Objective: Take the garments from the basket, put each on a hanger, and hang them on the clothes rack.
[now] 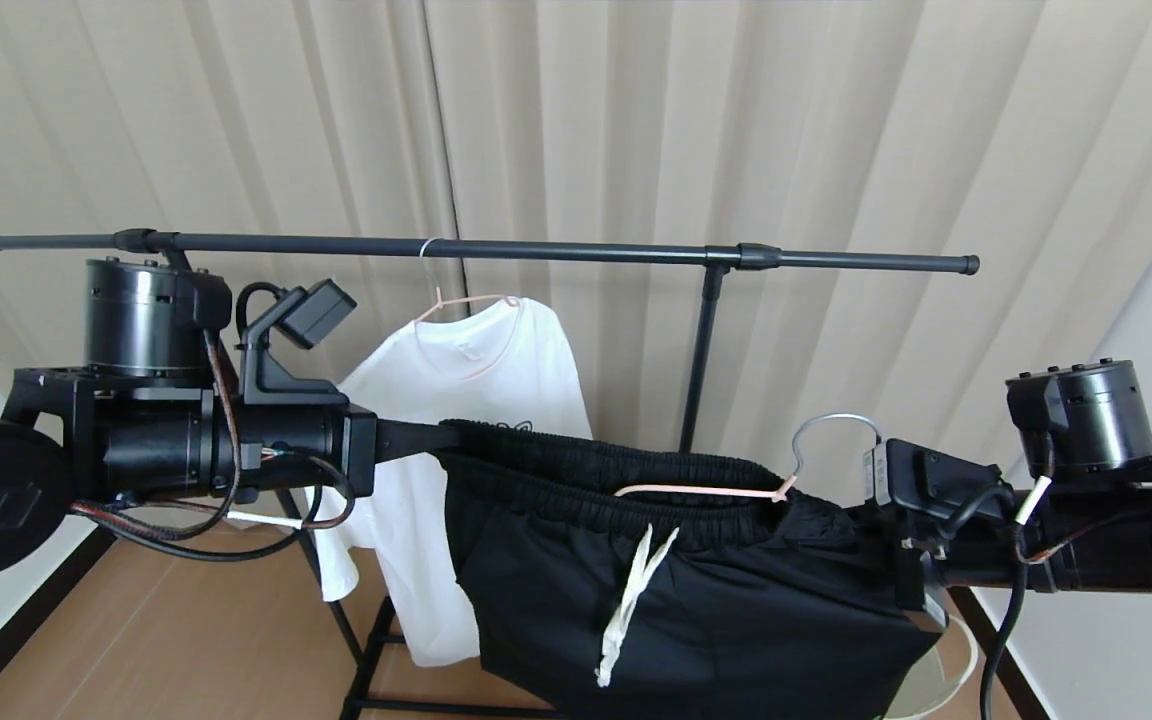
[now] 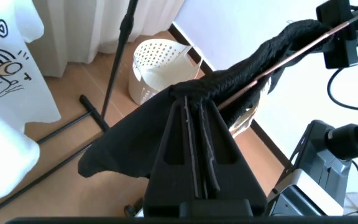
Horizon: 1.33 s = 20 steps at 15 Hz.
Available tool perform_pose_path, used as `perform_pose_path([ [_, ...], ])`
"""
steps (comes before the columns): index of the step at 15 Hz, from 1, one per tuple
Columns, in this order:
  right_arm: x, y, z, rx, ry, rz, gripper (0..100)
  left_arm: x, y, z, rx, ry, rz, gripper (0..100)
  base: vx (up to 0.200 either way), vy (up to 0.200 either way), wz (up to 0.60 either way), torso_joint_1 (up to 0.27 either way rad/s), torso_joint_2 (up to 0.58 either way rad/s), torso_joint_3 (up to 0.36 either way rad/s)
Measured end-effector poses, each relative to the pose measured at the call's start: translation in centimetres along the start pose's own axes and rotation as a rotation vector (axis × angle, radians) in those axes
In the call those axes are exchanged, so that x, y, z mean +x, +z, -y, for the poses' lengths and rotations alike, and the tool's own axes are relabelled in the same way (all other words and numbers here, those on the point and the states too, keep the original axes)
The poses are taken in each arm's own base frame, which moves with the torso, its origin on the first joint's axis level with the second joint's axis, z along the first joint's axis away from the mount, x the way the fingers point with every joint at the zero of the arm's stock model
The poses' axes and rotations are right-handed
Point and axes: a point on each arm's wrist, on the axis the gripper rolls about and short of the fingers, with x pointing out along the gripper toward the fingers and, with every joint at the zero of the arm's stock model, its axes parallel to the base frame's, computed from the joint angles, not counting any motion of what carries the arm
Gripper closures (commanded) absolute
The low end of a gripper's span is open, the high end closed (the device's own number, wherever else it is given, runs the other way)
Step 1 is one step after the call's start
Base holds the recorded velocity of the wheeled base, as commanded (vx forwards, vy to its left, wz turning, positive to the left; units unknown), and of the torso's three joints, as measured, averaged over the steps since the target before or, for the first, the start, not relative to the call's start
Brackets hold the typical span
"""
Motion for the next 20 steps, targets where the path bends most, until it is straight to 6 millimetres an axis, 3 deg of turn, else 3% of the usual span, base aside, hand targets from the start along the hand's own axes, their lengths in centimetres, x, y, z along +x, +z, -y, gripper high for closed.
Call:
perform_pose_path([
  [9, 1.7, -1.0, 0.7, 0.023, -0.029, -0.099, 100, 0.7, 4.9, 4.7, 0.104, 0.018, -0.021, 100, 0.000, 0.000, 0.00, 0.000, 0.00, 0.000],
  [20, 2.4, 2.2, 0.7, 0.198, -0.096, -0.072, 100, 4.2, 3.9, 8.5, 0.160, 0.010, -0.109, 100, 0.000, 0.000, 0.00, 0.000, 0.00, 0.000],
])
